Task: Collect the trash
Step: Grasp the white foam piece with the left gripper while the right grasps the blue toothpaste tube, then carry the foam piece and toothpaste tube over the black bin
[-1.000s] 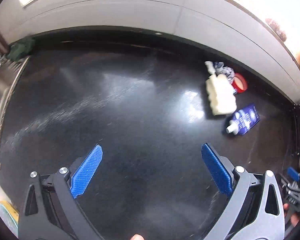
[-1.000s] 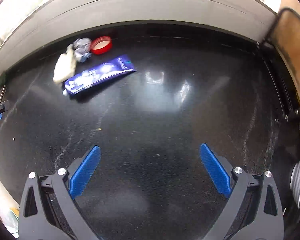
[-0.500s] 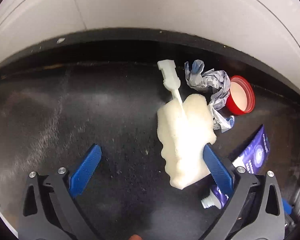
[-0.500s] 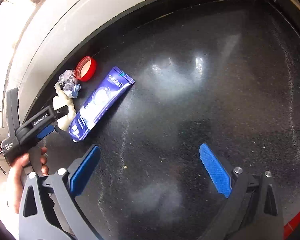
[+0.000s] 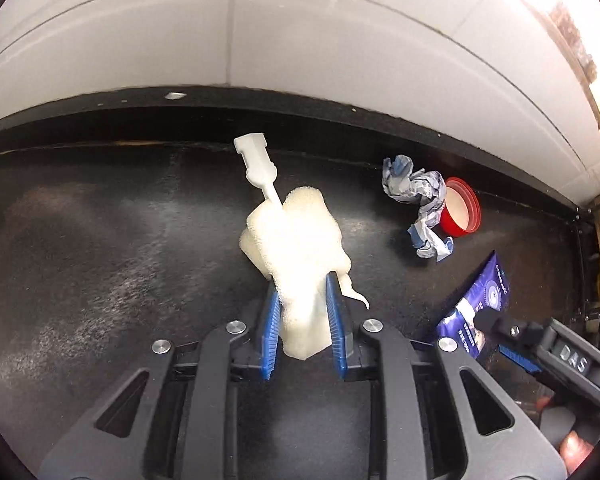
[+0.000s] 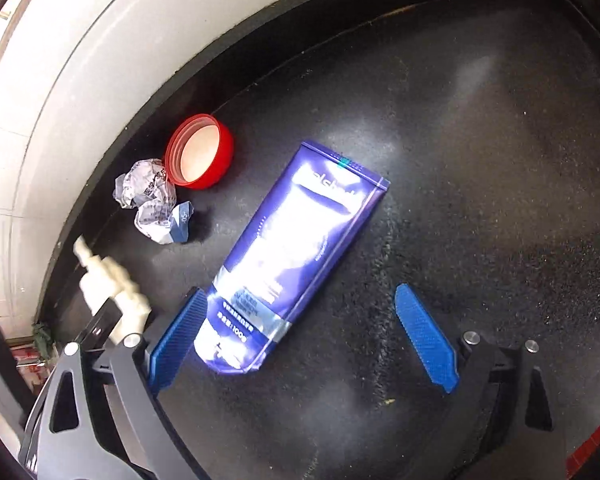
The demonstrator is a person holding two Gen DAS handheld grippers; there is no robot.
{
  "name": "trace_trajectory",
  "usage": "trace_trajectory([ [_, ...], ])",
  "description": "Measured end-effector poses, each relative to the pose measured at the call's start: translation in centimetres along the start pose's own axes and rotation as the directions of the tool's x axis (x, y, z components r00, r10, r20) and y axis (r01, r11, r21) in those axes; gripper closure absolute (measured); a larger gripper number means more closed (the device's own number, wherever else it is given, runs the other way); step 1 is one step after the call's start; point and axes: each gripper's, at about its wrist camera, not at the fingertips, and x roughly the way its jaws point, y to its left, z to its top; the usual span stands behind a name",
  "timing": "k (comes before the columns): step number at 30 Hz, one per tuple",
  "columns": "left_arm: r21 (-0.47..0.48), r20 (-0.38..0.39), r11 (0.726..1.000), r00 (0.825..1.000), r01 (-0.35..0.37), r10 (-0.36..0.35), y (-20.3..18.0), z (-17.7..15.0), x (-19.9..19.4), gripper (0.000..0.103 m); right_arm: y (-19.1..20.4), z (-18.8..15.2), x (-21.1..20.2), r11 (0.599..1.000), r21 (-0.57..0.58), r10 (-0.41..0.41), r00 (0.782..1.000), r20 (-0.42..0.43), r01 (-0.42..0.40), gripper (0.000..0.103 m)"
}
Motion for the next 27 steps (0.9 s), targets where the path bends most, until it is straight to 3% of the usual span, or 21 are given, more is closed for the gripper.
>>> trace_trajectory([
  [2, -0.038, 0.028, 0.999, 1.0, -0.008, 0.009, 2.1, -1.0, -2.0, 0.09, 1.4, 0.0, 0.5, 0.998, -0.048, -0.036, 0.999, 0.037, 0.037, 0.02],
  [4, -0.077, 0.057, 0.997, 0.998, -0.031, 0.036, 4.7, -2.3, -4.3, 0.09, 2.6, -0.1, 0.5, 0.994, -0.111, 0.0, 0.996, 0.085, 0.01, 0.063],
  [7, -0.147, 0.098, 0.986, 0.991, -0.074, 0.089, 8.9, -4.5, -7.4, 0.091, 3.2, -0.1, 0.9, 0.983, -0.161, 0.096, 0.994, 0.055, -0.086, 0.082],
  [10, -0.238, 0.114, 0.966, 0.984, -0.104, 0.134, 12.4, -7.1, -10.1, 0.091, 3.8, -0.5, -0.2, 0.966, -0.218, 0.154, 0.986, 0.067, -0.137, 0.092],
  [13, -0.294, 0.119, 0.95, 0.982, -0.109, 0.15, 14.2, -9.2, -11.6, 0.092, 4.5, -1.4, -1.5, 0.949, -0.269, 0.193, 0.979, 0.073, -0.167, 0.095],
  [21, -0.351, 0.169, 0.93, 0.97, -0.108, 0.177, 14.5, -11.9, -14.9, 0.092, 6.6, -5.8, -4.7, 0.902, -0.355, 0.28, 0.959, 0.05, -0.245, 0.095],
  [27, -0.445, 0.197, 0.885, 0.949, -0.135, 0.244, 18.0, -16.0, -18.3, 0.092, 10.2, -9.5, -6.6, 0.83, -0.469, 0.344, 0.939, 0.003, -0.302, 0.095],
])
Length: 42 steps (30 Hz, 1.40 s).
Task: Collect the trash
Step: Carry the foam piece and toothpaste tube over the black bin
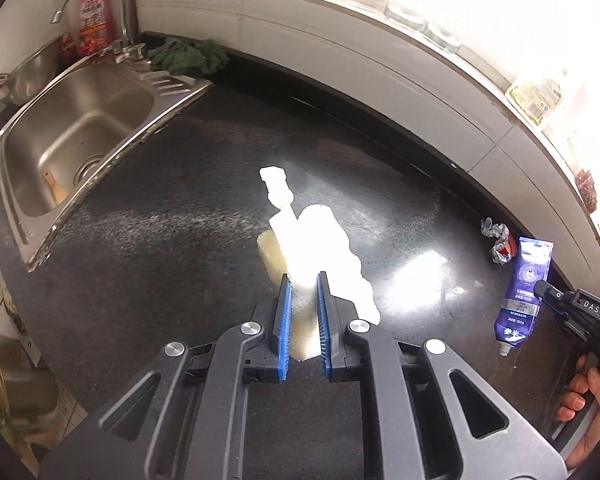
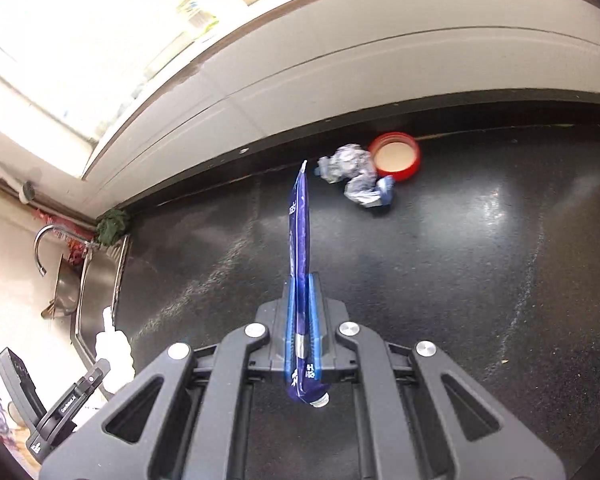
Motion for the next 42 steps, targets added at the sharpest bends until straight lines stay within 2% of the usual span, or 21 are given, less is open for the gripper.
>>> trace_trajectory([
  [4, -0.087, 0.022, 0.995, 0.998, -0.054, 0.056, 4.4, -1.9, -2.4, 0.092, 4.4, -1.8, 1.1, 0.993, -0.117, 0.017, 0.999, -0.036, -0.021, 0.095],
  [8, -0.166, 0.033, 0.978, 0.991, -0.125, 0.132, 8.8, -4.3, -5.2, 0.092, 7.8, -3.6, 2.0, 0.979, -0.199, 0.034, 0.996, -0.082, -0.049, 0.095],
  [10, -0.216, 0.034, 0.963, 0.985, -0.16, 0.171, 11.2, -5.7, -6.6, 0.092, 9.5, -4.5, 2.5, 0.97, -0.234, 0.044, 0.993, -0.108, -0.069, 0.095],
  [14, -0.328, 0.018, 0.916, 0.968, -0.232, 0.251, 16.4, -9.1, -9.4, 0.092, 13.4, -6.7, 3.5, 0.944, -0.305, 0.08, 0.983, -0.167, -0.128, 0.095],
  [16, -0.369, 0.004, 0.89, 0.957, -0.268, 0.29, 18.5, -10.7, -10.7, 0.092, 15.7, -8.2, 4.0, 0.924, -0.332, 0.122, 0.969, -0.215, -0.19, 0.095],
  [19, -0.434, -0.023, 0.847, 0.943, -0.308, 0.331, 21.3, -13.3, -12.2, 0.092, 19.8, -12.0, 4.6, 0.874, -0.38, 0.179, 0.929, -0.325, -0.302, 0.095],
  [23, -0.496, -0.056, 0.8, 0.931, -0.338, 0.36, 23.2, -16.6, -13.5, 0.092, 25.7, -17.7, 5.5, 0.792, -0.455, 0.187, 0.871, -0.454, -0.407, 0.095],
  [26, -0.535, -0.084, 0.769, 0.928, -0.35, 0.363, 24.3, -18.7, -13.9, 0.092, 29.1, -21.4, 5.8, 0.736, -0.498, 0.173, 0.838, -0.518, -0.46, 0.095],
  [30, -0.569, -0.115, 0.742, 0.927, -0.355, 0.356, 25.2, -20.7, -13.6, 0.092, 32.3, -25.3, 6.1, 0.67, -0.55, 0.138, 0.812, -0.567, -0.498, 0.095],
  [34, -0.614, -0.124, 0.718, 0.939, -0.327, 0.322, 26.1, -22.1, -12.8, 0.092, 34.0, -28.3, 6.8, 0.615, -0.603, 0.075, 0.799, -0.597, -0.509, 0.095],
  [39, -0.644, -0.125, 0.704, 0.949, -0.299, 0.289, 26.8, -22.8, -11.5, 0.092, 35.7, -30.5, 7.4, 0.572, -0.631, 0.041, 0.786, -0.616, -0.524, 0.095],
  [42, -0.678, -0.126, 0.696, 0.97, -0.236, 0.206, 27.2, -23.1, -10.5, 0.088, 36.2, -31.2, 7.6, 0.563, -0.598, 0.04, 0.741, -0.67, -0.571, 0.095],
])
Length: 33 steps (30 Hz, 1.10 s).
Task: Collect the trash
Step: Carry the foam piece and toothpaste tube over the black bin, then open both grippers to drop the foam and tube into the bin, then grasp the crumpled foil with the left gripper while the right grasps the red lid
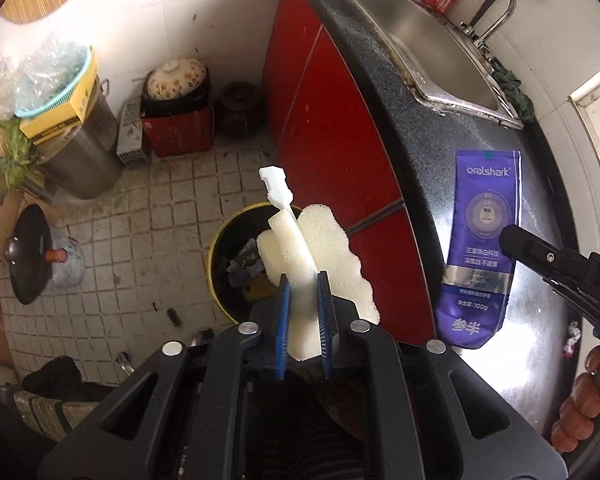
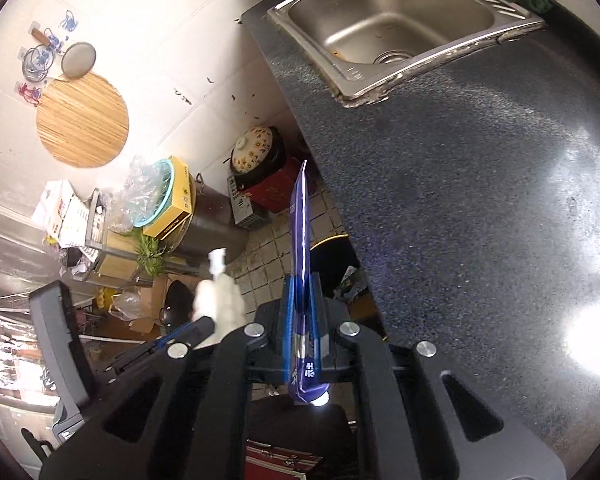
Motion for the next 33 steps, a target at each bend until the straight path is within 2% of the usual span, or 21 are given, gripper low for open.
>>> trace_trajectory([
  [1, -0.017, -0.03, 1.0, 1.0, 0.005, -0.006, 0.3, 0.0, 0.4, 0.07, -0.1, 0.0, 0.0, 0.999, 0.022, 0.026, 1.0, -0.009, -0.026, 0.095],
  [2, -0.033, -0.036, 0.999, 0.999, -0.005, 0.004, 0.6, 0.0, 0.4, 0.032, -0.4, 0.0, -0.2, 0.997, 0.05, 0.053, 0.999, -0.014, -0.052, 0.094],
  [3, -0.048, -0.017, 0.998, 0.999, -0.031, 0.03, 1.0, -0.1, 0.0, 0.018, -0.7, 0.2, -0.7, 0.995, 0.071, 0.066, 0.998, -0.006, -0.065, 0.082],
  [4, -0.066, 0.032, 0.995, 0.996, -0.079, 0.081, 1.4, -0.1, -0.9, 0.007, -1.1, 0.4, -1.5, 0.994, 0.082, 0.068, 0.997, 0.02, -0.069, 0.044],
  [5, -0.078, 0.079, 0.99, 0.989, -0.116, 0.122, 1.7, -0.1, -1.8, 0.007, -1.7, 0.7, -2.7, 0.994, 0.087, 0.062, 0.996, 0.061, -0.067, 0.022],
  [6, -0.08, 0.095, 0.988, 0.986, -0.132, 0.14, 1.8, 0.1, -2.3, 0.007, -2.3, 0.9, -4.2, 0.994, 0.09, 0.047, 0.992, 0.116, -0.057, 0.007],
  [8, -0.063, 0.098, 0.989, 0.986, -0.131, 0.137, 1.3, 0.9, -2.5, 0.007, -4.1, 1.0, -7.2, 0.996, 0.091, -0.038, 0.976, 0.215, 0.019, 0.007],
  [11, 0.022, 0.069, 0.988, 0.986, -0.154, 0.152, -1.2, 2.1, -1.5, 0.006, -8.9, 0.1, -10.6, 0.96, 0.164, -0.264, 0.928, 0.263, 0.227, 0.007],
  [14, 0.174, 0.065, 0.972, 0.987, -0.155, 0.146, -6.3, 2.9, -0.3, 0.006, -16.1, -2.3, -13.8, 0.881, 0.336, -0.422, 0.875, 0.238, 0.333, 0.007],
  [17, 0.309, 0.096, 0.942, 0.99, -0.129, 0.105, -12.7, 2.5, 0.6, 0.006, -23.1, -6.6, -17.5, 0.771, 0.481, -0.561, 0.802, 0.206, 0.416, 0.007],
  [19, 0.41, 0.09, 0.907, 0.994, -0.095, 0.064, -17.3, 1.8, 1.4, 0.006, -27.6, -10.3, -20.3, 0.687, 0.569, -0.633, 0.756, 0.167, 0.451, 0.007],
  [22, 0.549, 0.032, 0.836, 0.999, -0.009, -0.01, -24.7, 0.1, 2.8, 0.006, -33.3, -17.3, -24.5, 0.553, 0.698, -0.705, 0.702, 0.099, 0.456, 0.007],
  [25, 0.644, -0.06, 0.76, 0.996, 0.09, -0.067, -32.3, -2.1, 4.3, 0.006, -37.6, -25.0, -28.1, 0.407, 0.803, -0.749, 0.662, 0.021, 0.435, 0.007],
  [28, 0.723, -0.147, 0.667, 0.983, 0.181, -0.107, -39.9, -5.3, 5.5, 0.006, -40.3, -32.5, -30.5, 0.268, 0.878, -0.767, 0.639, -0.054, 0.396, 0.007],
  [32, 0.806, -0.176, 0.555, 0.978, 0.207, -0.11, -49.2, -10.2, 7.1, 0.006, -41.2, -40.6, -32.3, 0.114, 0.941, -0.77, 0.627, -0.118, 0.318, 0.007],
  [33, 0.83, -0.178, 0.518, 0.978, 0.207, -0.106, -51.5, -11.9, 7.6, 0.006, -41.3, -42.2, -32.4, 0.08, 0.951, -0.767, 0.627, -0.132, 0.298, 0.007],
])
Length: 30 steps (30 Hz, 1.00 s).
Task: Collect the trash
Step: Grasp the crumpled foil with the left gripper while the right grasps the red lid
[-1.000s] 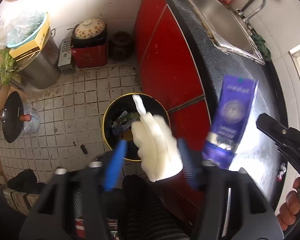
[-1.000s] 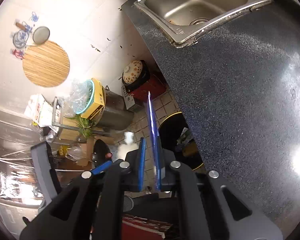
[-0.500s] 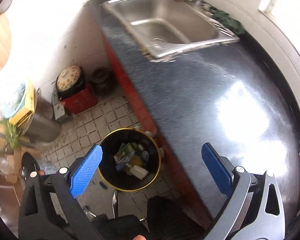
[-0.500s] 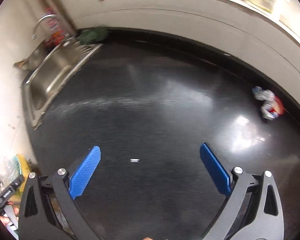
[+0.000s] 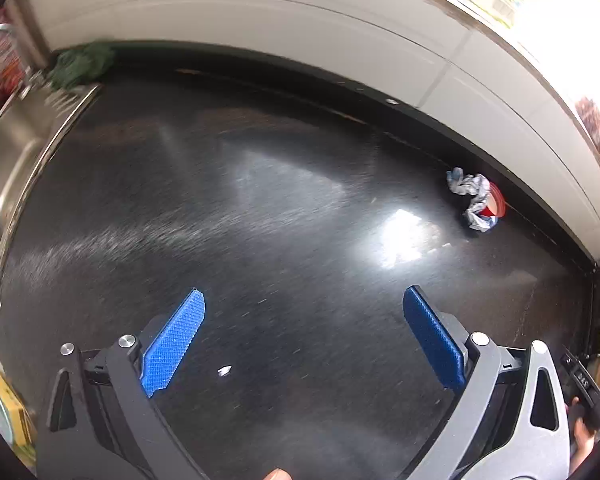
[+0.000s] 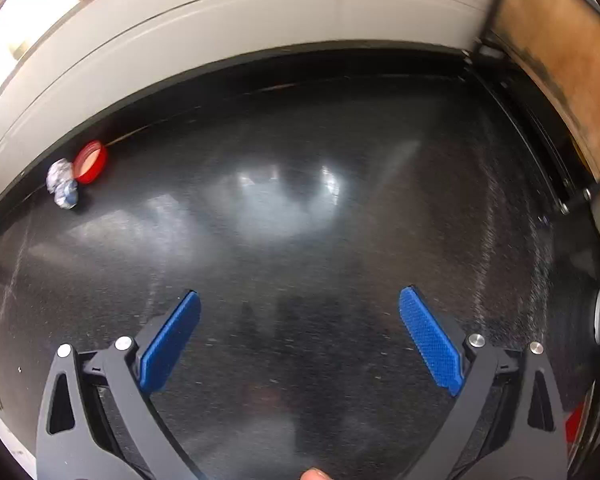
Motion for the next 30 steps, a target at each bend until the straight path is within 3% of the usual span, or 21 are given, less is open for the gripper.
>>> trace_trajectory([
  [3, 0.094, -0.026, 0.996, 1.0, 0.002, 0.001, -6.0, 2.3, 3.0, 0.006, -3.1, -0.8, 0.5, 0.995, 0.099, -0.01, 1.0, -0.016, 0.012, 0.007],
  [8, 0.128, -0.041, 0.992, 0.999, -0.005, 0.011, -12.4, 4.8, 7.0, 0.006, -5.9, -0.8, 1.7, 0.988, 0.148, -0.036, 0.999, -0.03, 0.04, 0.007],
  [14, 0.151, -0.014, 0.988, 1.0, -0.023, 0.025, -15.6, 6.8, 10.1, 0.007, -6.2, 0.2, 3.4, 0.983, 0.175, -0.039, 0.998, -0.055, 0.048, 0.007],
  [18, 0.146, -0.077, 0.989, 0.997, -0.02, 0.032, -15.7, 6.9, 12.7, 0.006, -5.1, 1.0, 4.3, 0.988, 0.146, -0.037, 0.997, -0.066, 0.046, 0.007],
  [19, 0.179, -0.044, 0.982, 0.997, -0.059, 0.068, -15.9, 6.7, 12.8, 0.006, -4.8, 1.2, 4.4, 0.99, 0.131, -0.037, 0.997, -0.066, 0.046, 0.007],
  [22, 0.202, -0.011, 0.977, 0.997, -0.067, 0.07, -15.5, 6.5, 12.9, 0.007, -3.1, 2.1, 4.8, 0.996, 0.084, -0.027, 0.998, -0.054, 0.031, 0.007],
  [24, 0.211, 0.025, 0.975, 0.997, -0.07, 0.066, -14.6, 6.6, 12.4, 0.023, -1.5, 2.7, 5.0, 0.997, 0.072, 0.019, 0.999, -0.045, -0.015, 0.007],
  [26, 0.232, 0.055, 0.971, 0.997, -0.062, 0.051, -13.5, 7.2, 11.8, 0.061, 0.0, 3.7, 5.5, 0.997, 0.055, 0.053, 0.998, -0.039, -0.051, 0.007],
  [28, 0.245, 0.046, 0.969, 0.998, -0.041, 0.031, -12.2, 7.8, 11.7, 0.068, 1.6, 5.0, 6.1, 0.994, 0.057, 0.094, 0.995, -0.028, -0.092, 0.007],
  [30, 0.259, 0.05, 0.963, 0.997, -0.07, 0.059, -10.8, 8.1, 11.7, 0.071, 3.7, 6.5, 6.8, 0.987, 0.061, 0.149, 0.989, -0.027, -0.147, 0.007],
])
